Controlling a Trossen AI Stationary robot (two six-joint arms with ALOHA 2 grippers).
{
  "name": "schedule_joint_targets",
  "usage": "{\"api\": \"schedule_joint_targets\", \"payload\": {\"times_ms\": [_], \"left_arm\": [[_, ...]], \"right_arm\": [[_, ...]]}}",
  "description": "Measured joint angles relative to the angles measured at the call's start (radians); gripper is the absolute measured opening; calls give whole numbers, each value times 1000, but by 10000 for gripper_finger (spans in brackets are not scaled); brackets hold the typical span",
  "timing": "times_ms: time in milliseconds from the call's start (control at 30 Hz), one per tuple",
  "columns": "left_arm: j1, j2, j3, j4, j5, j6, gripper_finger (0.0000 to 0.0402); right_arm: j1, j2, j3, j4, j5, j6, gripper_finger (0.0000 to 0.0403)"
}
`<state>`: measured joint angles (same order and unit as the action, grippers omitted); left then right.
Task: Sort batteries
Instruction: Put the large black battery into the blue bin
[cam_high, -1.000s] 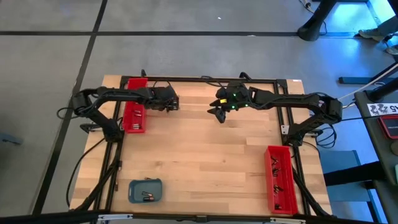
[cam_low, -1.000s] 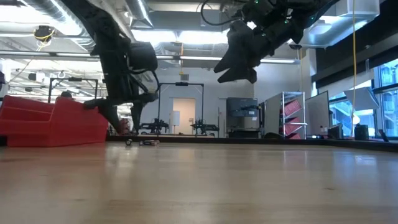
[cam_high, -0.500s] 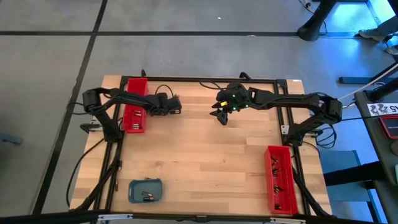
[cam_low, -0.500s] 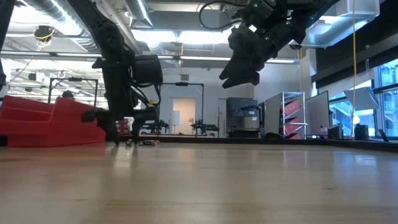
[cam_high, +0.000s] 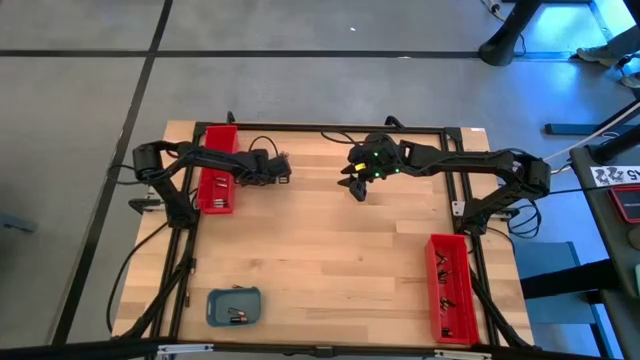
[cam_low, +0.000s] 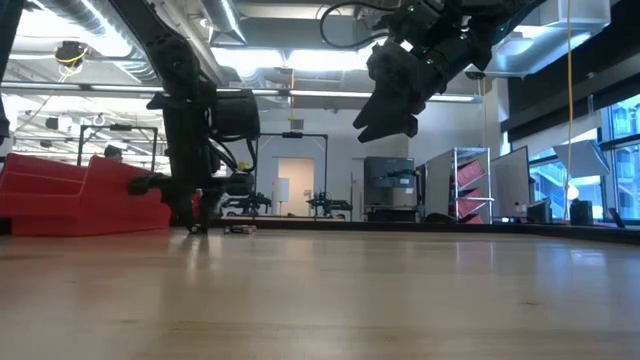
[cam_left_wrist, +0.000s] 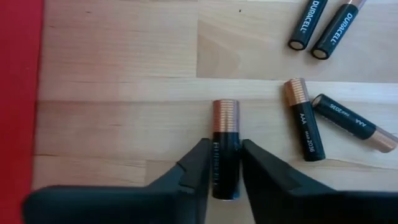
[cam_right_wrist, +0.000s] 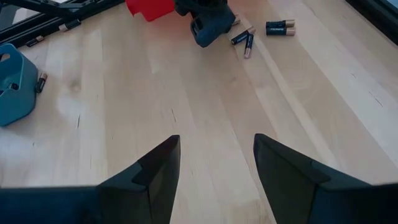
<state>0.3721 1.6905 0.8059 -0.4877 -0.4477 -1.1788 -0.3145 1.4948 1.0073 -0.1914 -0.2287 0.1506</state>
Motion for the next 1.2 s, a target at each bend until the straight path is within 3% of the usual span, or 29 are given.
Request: {"api": "schedule_joint_targets", "payload": {"times_ms": [100,433,633,800,933,1033,1200], "left_arm": [[0,0,-1,0,6,0,40],[-13,-135,29,4,61,180,38],[-50,-262,100,3,105,412,38],[-121,-368,165,-6,246,637,38],[-236,-446,224,-63,414,776,38],[-373,-489,272,-190,452,798,38],[-692,-512,307,-338,471,634,38]], "right_arm": [[0,0,0,0,0,6,205],[0,-96,0,-40,9,20,205],[0,-128,0,-38,35,22,205],[3,-130,0,-39,27,63,205],[29,-130,0,-24,47,141,204],[69,-130,0,21,83,200,204],[159,-130,0,122,193,285,204]]}}
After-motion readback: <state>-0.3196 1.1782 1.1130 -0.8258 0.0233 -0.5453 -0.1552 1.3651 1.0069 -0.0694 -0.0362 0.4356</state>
